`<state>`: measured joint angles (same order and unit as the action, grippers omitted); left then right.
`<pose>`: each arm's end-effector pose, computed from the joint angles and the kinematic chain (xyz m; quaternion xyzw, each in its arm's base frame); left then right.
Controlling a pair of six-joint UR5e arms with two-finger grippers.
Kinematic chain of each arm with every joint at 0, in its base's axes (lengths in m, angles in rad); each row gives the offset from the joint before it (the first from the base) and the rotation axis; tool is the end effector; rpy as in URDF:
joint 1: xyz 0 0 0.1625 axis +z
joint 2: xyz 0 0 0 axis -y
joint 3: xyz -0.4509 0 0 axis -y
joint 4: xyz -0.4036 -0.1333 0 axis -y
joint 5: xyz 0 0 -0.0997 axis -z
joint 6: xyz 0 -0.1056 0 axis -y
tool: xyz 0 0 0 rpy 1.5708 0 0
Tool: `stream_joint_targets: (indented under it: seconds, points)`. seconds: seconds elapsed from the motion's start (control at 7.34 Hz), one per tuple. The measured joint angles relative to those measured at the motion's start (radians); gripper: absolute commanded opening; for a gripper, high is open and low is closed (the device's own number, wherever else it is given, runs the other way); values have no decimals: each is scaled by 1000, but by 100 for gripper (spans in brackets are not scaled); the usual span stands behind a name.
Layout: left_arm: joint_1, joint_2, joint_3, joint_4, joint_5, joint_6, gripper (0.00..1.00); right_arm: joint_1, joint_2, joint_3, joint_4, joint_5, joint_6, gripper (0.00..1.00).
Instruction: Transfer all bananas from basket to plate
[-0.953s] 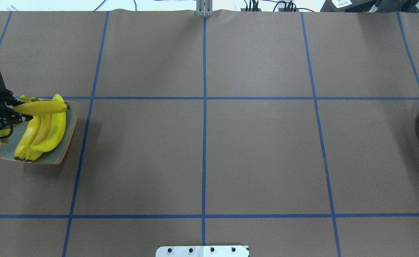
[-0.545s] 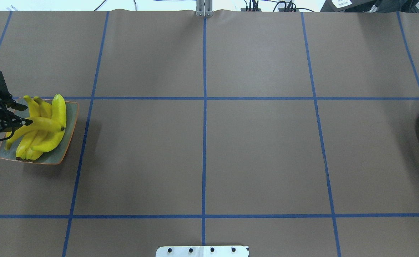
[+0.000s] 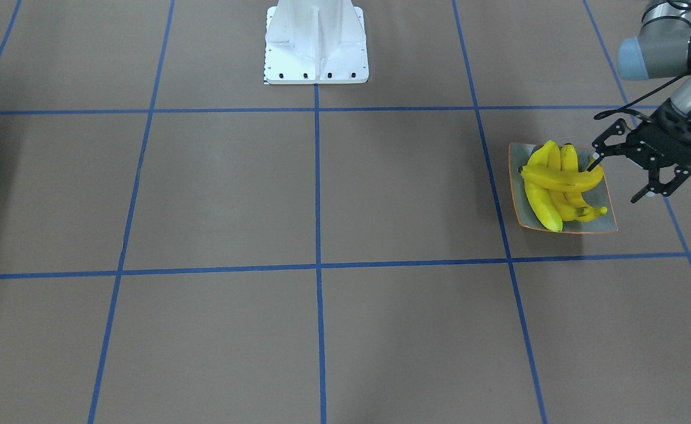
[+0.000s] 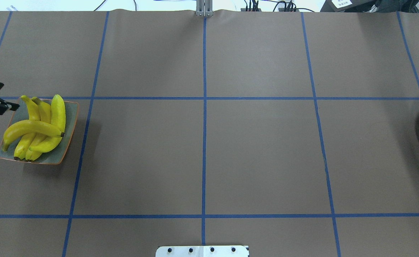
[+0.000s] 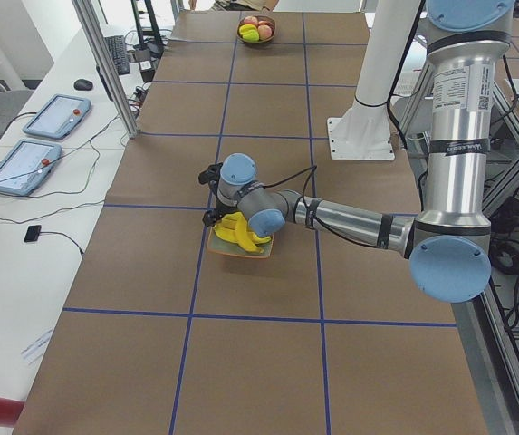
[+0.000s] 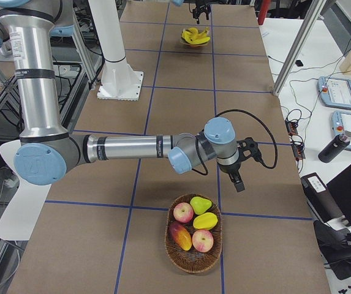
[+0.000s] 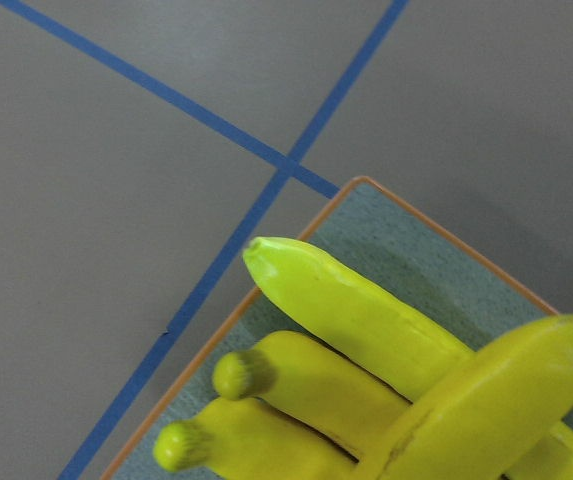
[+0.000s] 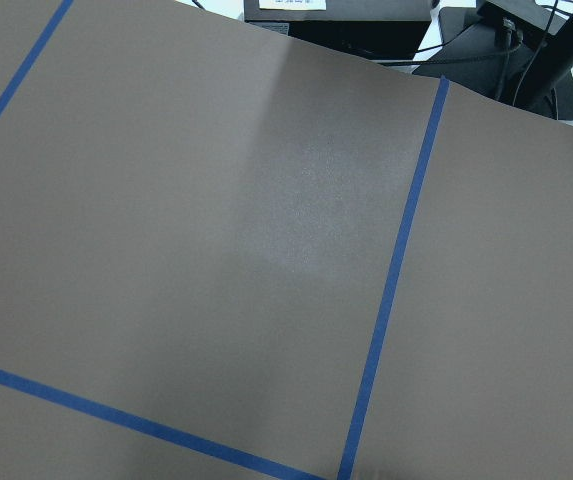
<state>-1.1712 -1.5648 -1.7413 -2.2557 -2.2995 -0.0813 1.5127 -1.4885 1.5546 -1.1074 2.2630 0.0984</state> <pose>0.1445 -0.5039 0.5245 0.2966 0.4070 0.2799 0.8173 0.0329 -0.5698 0.6050 0.2198 -0.3457 -0.0705 0.9095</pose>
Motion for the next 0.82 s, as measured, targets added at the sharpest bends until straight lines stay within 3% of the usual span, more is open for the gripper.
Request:
stream_joint_targets:
  seconds: [0.41,0.68,0.82]
  points:
    - [-263,-30,-53,382,-105,-38,100,37,-21,0,-48,13,-9,100]
    - [-358,-31,-70,534,-89,74,100,64,1,4,-186,32,-85,100]
    - [-387,-15,-73,601,-36,156,100,85,25,9,-288,43,-136,100]
